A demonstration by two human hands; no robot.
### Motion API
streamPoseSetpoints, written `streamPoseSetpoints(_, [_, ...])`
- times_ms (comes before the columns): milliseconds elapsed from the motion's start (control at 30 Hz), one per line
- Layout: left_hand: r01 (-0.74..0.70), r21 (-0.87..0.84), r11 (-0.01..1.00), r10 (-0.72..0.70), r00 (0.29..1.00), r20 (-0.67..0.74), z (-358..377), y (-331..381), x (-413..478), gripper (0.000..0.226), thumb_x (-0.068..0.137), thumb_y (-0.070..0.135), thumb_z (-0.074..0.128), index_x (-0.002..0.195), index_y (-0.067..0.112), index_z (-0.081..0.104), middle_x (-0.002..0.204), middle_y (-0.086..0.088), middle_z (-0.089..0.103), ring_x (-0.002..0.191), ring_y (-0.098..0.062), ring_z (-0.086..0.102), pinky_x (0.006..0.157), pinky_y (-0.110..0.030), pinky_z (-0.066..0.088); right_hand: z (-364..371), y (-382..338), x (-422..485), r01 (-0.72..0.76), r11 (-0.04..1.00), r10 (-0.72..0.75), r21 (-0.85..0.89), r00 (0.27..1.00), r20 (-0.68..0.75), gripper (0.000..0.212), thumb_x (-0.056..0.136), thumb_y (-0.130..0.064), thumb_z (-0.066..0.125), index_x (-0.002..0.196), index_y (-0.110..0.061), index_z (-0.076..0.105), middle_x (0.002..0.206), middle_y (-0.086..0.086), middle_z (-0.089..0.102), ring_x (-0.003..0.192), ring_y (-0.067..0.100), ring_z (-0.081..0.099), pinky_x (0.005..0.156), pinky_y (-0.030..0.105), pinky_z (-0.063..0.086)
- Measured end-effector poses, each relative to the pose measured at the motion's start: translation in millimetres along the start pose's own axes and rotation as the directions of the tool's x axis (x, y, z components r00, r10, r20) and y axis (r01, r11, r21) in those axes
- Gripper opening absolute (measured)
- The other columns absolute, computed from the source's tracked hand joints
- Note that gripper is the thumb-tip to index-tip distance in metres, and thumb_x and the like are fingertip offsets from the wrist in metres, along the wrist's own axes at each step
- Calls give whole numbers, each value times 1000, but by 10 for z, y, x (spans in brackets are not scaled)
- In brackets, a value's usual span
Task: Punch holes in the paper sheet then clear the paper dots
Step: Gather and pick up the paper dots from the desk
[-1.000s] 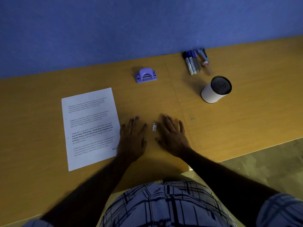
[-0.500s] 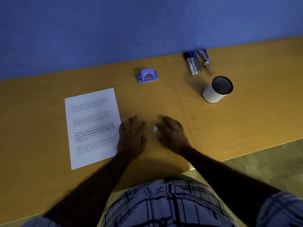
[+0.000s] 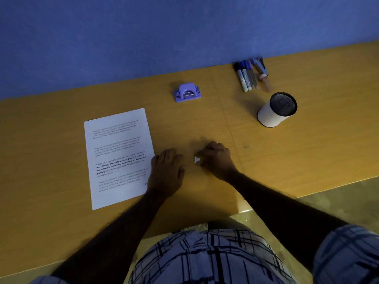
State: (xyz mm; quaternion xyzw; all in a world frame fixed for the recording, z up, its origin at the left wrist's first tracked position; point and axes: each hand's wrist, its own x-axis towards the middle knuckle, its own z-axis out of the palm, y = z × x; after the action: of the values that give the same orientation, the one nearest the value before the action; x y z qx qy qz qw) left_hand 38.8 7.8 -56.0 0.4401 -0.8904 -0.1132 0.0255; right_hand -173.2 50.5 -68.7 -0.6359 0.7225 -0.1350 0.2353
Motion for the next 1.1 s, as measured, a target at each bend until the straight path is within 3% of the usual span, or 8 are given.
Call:
streamPoseSetpoints(200, [3, -32, 999, -4, 1000, -29, -19, -8, 18, 33, 90, 32, 52, 118, 15, 59, 127, -10, 55, 118, -29, 50, 93, -44, 38, 14, -5, -2, 16, 1000, -16, -3, 1000, -24, 27, 80, -45, 71, 107, -40, 72, 103, -2, 55, 102, 21, 47, 83, 37, 33])
streamPoseSetpoints(467, [-18, -106, 994, 5, 992, -123, 35, 40, 90, 22, 86, 17, 57, 107, 14, 64, 113, -9, 60, 107, -29, 57, 86, -41, 41, 85, -10, -46, -11, 998, 19, 67, 993, -117, 18, 77, -39, 76, 93, -31, 77, 101, 0, 58, 98, 25, 51, 80, 36, 29])
streamPoseSetpoints(800, [0, -196, 981, 8, 999, 42, 124, 70, 176, 26, 91, 37, 57, 111, 23, 66, 113, -1, 58, 108, -22, 51, 91, -39, 39, 204, -22, -33, -10, 1000, 9, -21, 996, -90, 21, 89, -40, 59, 97, -24, 70, 106, 0, 55, 102, 23, 48, 84, 39, 29])
streamPoseSetpoints(933, [39, -233, 972, -28, 998, 50, 113, 112, 247, 28, 90, 41, 57, 113, 29, 68, 109, 2, 58, 107, -19, 50, 89, -38, 41, 197, 0, 4, -38, 998, 42, 52, 996, -84, 17, 92, -33, 56, 95, -20, 67, 104, 1, 53, 101, 21, 47, 82, 35, 27])
streamPoseSetpoints(1033, [37, -271, 962, -30, 999, 29, 113, 132, 296, 25, 88, 38, 61, 109, 28, 71, 101, 2, 60, 101, -20, 53, 86, -39, 45, 108, 40, 1, -21, 987, 37, 158, 995, -97, 12, 92, -24, 60, 92, -14, 66, 98, 3, 57, 93, 19, 52, 80, 34, 38])
streamPoseSetpoints(1100, [42, -285, 957, -39, 999, 16, 125, 140, 324, 24, 87, 35, 63, 107, 27, 73, 98, 2, 60, 98, -19, 53, 83, -38, 46, 20, 89, -17, -10, 956, 51, 293, 990, -134, 7, 92, -16, 63, 90, -10, 65, 91, 0, 57, 82, 13, 52, 72, 26, 41])
